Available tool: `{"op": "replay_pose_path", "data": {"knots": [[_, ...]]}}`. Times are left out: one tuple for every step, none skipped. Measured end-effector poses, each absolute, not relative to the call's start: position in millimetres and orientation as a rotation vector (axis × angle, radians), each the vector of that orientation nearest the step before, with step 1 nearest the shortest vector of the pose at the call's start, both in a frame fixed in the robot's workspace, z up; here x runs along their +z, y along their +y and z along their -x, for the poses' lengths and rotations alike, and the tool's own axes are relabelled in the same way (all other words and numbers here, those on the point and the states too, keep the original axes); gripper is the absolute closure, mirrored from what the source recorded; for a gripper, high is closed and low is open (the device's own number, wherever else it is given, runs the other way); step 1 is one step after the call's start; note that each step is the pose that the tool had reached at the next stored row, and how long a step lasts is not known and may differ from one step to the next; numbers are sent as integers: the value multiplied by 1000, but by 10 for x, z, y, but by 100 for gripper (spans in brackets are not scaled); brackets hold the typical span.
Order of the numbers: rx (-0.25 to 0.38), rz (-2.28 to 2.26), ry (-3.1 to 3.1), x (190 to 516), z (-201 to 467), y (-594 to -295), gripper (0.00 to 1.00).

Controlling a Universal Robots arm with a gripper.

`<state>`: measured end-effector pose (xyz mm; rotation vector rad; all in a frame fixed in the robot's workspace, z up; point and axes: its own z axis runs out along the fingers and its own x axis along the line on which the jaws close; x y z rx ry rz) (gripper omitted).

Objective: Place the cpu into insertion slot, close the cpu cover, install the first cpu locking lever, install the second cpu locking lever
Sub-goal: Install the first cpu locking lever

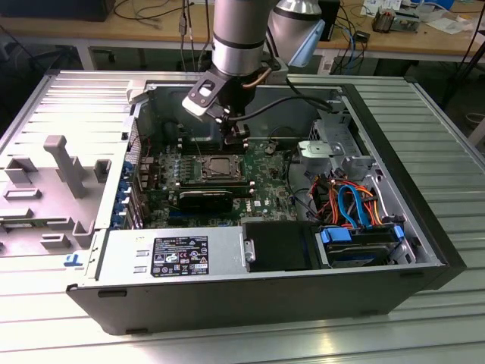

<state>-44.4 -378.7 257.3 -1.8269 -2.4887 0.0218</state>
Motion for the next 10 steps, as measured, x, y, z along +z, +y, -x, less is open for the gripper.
{"op": "replay_pose_path", "data": {"knots": [[22, 1816, -2497, 2573, 444, -3787, 89], [22, 1810, -2501, 2573, 444, -3787, 89], [22, 1807, -2503, 2573, 444, -3787, 89], [22, 1804, -2505, 2573, 444, -3787, 89], [22, 1800, -2508, 2573, 444, -3787, 89], [22, 1798, -2509, 2573, 444, -3787, 89], [22, 1797, -2510, 2573, 444, -3787, 89], [22, 1796, -2511, 2573, 444, -3787, 89], [22, 1796, -2511, 2573, 444, -3787, 89], [22, 1794, -2512, 2573, 444, -3787, 89]]}}
